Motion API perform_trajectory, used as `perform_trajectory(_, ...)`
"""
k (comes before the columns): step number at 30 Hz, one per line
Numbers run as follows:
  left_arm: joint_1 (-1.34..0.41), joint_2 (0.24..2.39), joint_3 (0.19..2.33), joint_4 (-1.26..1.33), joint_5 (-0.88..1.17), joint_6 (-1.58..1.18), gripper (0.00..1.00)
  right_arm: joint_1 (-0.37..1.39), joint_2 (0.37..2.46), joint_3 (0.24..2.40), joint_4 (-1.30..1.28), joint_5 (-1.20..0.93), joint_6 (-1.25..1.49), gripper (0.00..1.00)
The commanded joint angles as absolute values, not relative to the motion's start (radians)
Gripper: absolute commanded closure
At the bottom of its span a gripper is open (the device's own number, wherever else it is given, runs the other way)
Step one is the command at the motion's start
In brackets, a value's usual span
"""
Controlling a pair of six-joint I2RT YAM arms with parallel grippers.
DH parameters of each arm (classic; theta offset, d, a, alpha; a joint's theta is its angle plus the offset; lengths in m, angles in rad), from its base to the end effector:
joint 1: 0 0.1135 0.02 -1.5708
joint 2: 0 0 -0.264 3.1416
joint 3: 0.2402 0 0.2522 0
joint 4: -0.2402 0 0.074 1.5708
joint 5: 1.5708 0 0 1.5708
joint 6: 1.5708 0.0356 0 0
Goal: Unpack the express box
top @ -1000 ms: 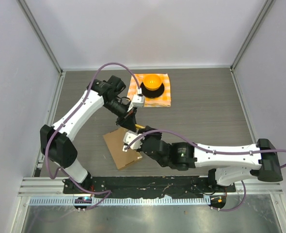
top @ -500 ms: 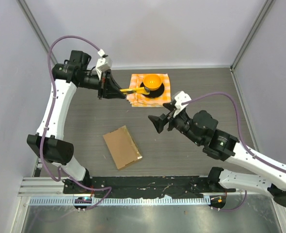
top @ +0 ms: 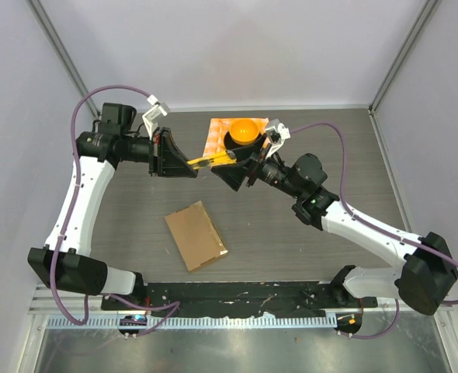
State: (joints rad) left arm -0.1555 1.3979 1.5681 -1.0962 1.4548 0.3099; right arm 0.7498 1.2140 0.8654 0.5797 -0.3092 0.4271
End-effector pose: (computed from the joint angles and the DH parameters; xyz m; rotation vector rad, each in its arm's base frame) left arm 0.2443 -0.0741 0.4118 0.9854 1.7140 -1.6332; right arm 0.2001 0.2012 0.3583 -0.5065 1.3636 1.1853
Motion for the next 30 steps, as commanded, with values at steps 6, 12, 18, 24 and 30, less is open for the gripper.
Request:
perform_trajectory(6,-0.17,1.393,1.519,-0.907,1.488,0.138,1.0,0.747,1.273,0.904,0.917,-0.469,0.565,0.21)
perform_trajectory(12,-0.172,1.385,1.488,-0.862,1.463,0.127,1.0,0.747,1.293,0.91,0.953,-0.44,0.594,0.25)
perform_trajectory(18,-0.172,1.378,1.48,-0.83,1.459,0.101,1.0,0.747,1.361,0.954,0.965,-0.486,0.641,0.48)
perform_trajectory(24,-0.172,1.374,1.463,-0.818,1.454,0.097,1.0,0.753,1.382,0.98,0.948,-0.503,0.65,0.57)
perform_trajectory(30,-0.176,1.374,1.456,-0.811,1.451,0.097,1.0,0.765,1.394,0.996,0.937,-0.485,0.641,0.66)
